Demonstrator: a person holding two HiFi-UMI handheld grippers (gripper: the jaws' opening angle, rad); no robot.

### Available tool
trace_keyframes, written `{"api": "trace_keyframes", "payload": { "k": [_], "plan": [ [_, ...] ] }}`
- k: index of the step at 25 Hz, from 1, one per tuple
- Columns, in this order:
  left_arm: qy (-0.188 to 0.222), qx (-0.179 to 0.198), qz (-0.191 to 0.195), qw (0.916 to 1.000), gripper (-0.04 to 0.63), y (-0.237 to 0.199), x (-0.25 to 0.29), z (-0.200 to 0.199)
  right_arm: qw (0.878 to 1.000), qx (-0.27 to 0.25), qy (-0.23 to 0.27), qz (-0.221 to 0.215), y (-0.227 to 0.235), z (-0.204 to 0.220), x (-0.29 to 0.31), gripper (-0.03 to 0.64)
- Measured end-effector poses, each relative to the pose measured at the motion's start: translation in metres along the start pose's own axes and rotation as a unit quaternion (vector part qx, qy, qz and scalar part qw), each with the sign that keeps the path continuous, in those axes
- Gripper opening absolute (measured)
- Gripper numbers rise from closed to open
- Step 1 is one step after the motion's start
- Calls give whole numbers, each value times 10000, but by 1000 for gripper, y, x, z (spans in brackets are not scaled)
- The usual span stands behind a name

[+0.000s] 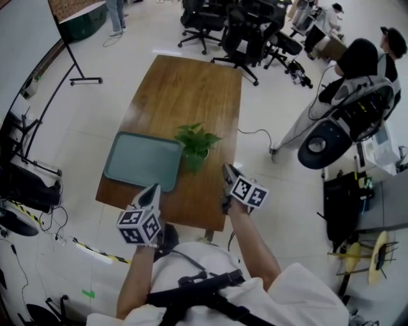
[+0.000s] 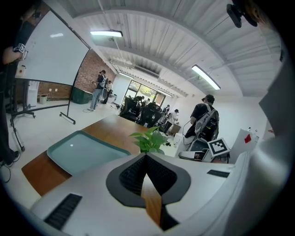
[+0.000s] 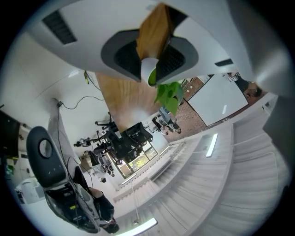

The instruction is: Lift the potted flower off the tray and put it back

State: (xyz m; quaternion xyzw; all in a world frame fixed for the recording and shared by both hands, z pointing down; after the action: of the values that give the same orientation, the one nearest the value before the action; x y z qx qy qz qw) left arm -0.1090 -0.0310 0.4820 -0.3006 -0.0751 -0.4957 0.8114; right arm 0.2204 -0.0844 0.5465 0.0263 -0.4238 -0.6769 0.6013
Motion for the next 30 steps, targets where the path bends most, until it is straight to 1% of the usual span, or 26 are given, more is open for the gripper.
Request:
{"api": "trace_keyframes", "payload": {
  "k": [4,8,12,15,19,22,25,26,28,30],
  "plan": [
    [56,16,33,10000,0,23,-3,11,9997,84,-82,-197,2,10,-27,126],
    [130,41,-18,9999,0,40,-12,20,9988,232,-268,-349,3,33,-42,124],
    [150,42,-77,9998,1,47,-20,29,9977,166,-477,-454,2,46,-47,126],
    [142,34,-63,9999,0,54,-23,35,9970,170,-510,-554,5,45,-50,124],
    [71,54,-63,9999,0,58,-21,39,9969,161,-534,-557,9,45,-51,124],
    [42,38,-101,9999,0,62,-18,38,9969,72,-588,-509,13,43,-47,126],
    [19,99,-92,9999,0,63,-11,31,9969,-100,-629,-459,12,37,-34,126],
    [10,126,-73,9999,0,62,-9,28,9967,-157,-650,-450,10,34,-29,131],
    [-4,175,-31,9998,0,61,-5,22,9964,-233,-700,-429,7,29,-15,172],
    [-6,227,18,9997,0,60,-1,16,9963,-285,-717,-386,6,22,1,173]
  ]
}}
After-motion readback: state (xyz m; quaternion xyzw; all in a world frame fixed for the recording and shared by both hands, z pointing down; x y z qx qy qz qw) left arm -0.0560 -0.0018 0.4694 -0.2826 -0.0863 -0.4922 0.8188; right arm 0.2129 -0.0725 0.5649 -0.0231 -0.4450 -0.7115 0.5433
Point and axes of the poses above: the fingertips, and each gripper's own axes: x forward along the fingers, y to its right, z out of its underside, the point moved 9 cm from there along -x, backward along the fingers, and after that the axes turned 2 degrees about x, right-handed, at the moved point
